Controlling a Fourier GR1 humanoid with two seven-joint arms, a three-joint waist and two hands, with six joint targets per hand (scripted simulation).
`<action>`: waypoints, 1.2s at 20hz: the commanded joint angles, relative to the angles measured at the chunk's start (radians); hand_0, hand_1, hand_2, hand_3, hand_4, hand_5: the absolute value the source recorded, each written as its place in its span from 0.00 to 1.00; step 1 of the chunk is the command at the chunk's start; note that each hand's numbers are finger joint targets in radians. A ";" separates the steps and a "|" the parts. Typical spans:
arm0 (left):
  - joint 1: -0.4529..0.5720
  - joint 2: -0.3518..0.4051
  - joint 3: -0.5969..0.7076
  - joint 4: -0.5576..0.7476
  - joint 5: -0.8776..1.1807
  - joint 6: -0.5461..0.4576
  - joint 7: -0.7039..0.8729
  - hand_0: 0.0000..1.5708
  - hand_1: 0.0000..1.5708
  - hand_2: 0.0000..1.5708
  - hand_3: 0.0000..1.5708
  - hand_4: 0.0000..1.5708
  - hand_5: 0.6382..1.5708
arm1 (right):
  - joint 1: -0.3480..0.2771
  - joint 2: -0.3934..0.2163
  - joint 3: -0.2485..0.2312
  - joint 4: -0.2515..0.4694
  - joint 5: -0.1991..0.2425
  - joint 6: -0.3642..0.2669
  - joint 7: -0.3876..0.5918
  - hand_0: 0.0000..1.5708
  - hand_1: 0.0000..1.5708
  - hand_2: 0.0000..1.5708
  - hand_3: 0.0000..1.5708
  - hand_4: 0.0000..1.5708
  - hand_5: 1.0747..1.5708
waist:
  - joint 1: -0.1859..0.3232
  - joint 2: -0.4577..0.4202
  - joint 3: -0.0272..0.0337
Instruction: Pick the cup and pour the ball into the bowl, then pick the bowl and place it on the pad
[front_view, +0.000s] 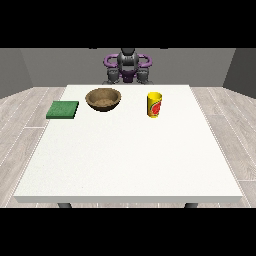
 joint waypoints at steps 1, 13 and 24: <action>-0.154 0.017 0.040 0.048 -0.019 -0.005 -0.085 0.00 0.00 0.00 0.00 0.00 0.93 | -0.160 0.003 0.016 0.032 0.047 -0.014 -0.063 0.00 0.00 0.00 0.00 0.08 1.00 | -0.036 0.221 0.0002; -0.373 0.184 0.225 0.318 -0.105 -0.038 -0.383 0.00 0.00 0.00 0.00 0.00 0.86 | -0.164 -0.054 -0.138 -0.021 -0.067 0.157 -0.251 0.00 0.00 0.00 0.00 0.00 0.99 | -0.168 0.527 0.0009; -0.226 0.105 0.195 0.687 -0.190 -0.087 -0.820 0.00 0.00 0.00 0.00 0.00 0.82 | -0.155 -0.106 -0.250 -0.099 -0.106 0.229 -0.197 0.00 0.00 0.00 0.00 0.00 0.99 | -0.141 0.518 0.0006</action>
